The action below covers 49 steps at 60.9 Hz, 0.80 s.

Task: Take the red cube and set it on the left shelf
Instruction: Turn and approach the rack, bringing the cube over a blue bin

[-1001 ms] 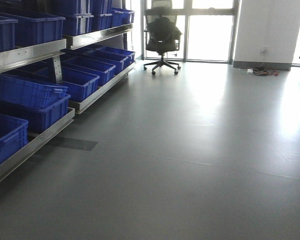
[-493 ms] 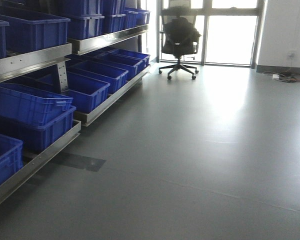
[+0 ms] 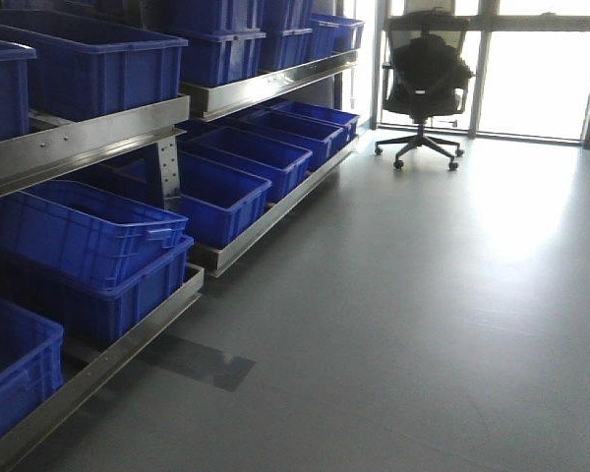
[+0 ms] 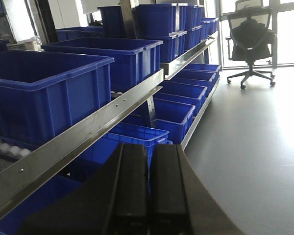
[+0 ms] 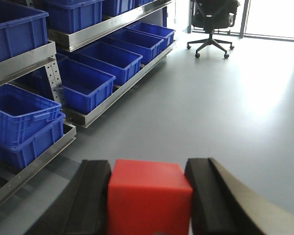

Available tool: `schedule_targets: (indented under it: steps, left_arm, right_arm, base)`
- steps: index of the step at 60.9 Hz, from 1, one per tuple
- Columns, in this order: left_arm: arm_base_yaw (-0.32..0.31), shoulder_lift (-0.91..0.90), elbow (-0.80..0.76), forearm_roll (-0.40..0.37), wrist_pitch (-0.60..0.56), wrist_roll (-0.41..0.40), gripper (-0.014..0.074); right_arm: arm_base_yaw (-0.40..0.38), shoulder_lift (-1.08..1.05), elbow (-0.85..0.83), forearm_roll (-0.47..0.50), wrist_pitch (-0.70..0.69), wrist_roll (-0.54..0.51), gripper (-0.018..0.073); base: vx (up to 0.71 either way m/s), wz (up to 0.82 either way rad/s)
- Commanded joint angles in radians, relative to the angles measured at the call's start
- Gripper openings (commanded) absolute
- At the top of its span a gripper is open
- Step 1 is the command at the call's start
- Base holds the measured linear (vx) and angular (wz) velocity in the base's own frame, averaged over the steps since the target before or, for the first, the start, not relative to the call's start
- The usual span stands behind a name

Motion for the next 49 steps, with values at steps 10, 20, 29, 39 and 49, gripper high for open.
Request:
schedule_targets:
  steps: [10, 20, 29, 39, 49]
  left_arm:
    - [-0.005, 0.008, 0.022, -0.005, -0.090, 0.001, 0.0106]
    - [-0.005, 0.008, 0.022, -0.005, -0.090, 0.001, 0.0106]
    - [-0.005, 0.008, 0.022, -0.005, -0.090, 0.001, 0.0106]
    - [-0.005, 0.008, 0.022, -0.005, -0.090, 0.001, 0.0106]
    - [-0.005, 0.008, 0.022, -0.005, -0.090, 0.001, 0.0106]
  right_arm:
    - [-0.005, 0.005, -0.030, -0.013, -0.091, -0.008, 0.0057]
    - [-0.005, 0.005, -0.030, -0.013, -0.091, -0.008, 0.0057]
    - [-0.005, 0.005, -0.030, -0.013, -0.091, -0.008, 0.0057]
    - [-0.005, 0.005, -0.030, -0.013, -0.091, -0.008, 0.0057]
    - [-0.005, 0.005, -0.030, -0.013, -0.091, -0.008, 0.0057]
  base:
    - [0.52, 0.27]
    - [0.49, 0.33]
    - [0.46, 0.43]
    - [0.42, 0.57]
    - [0.36, 0.66]
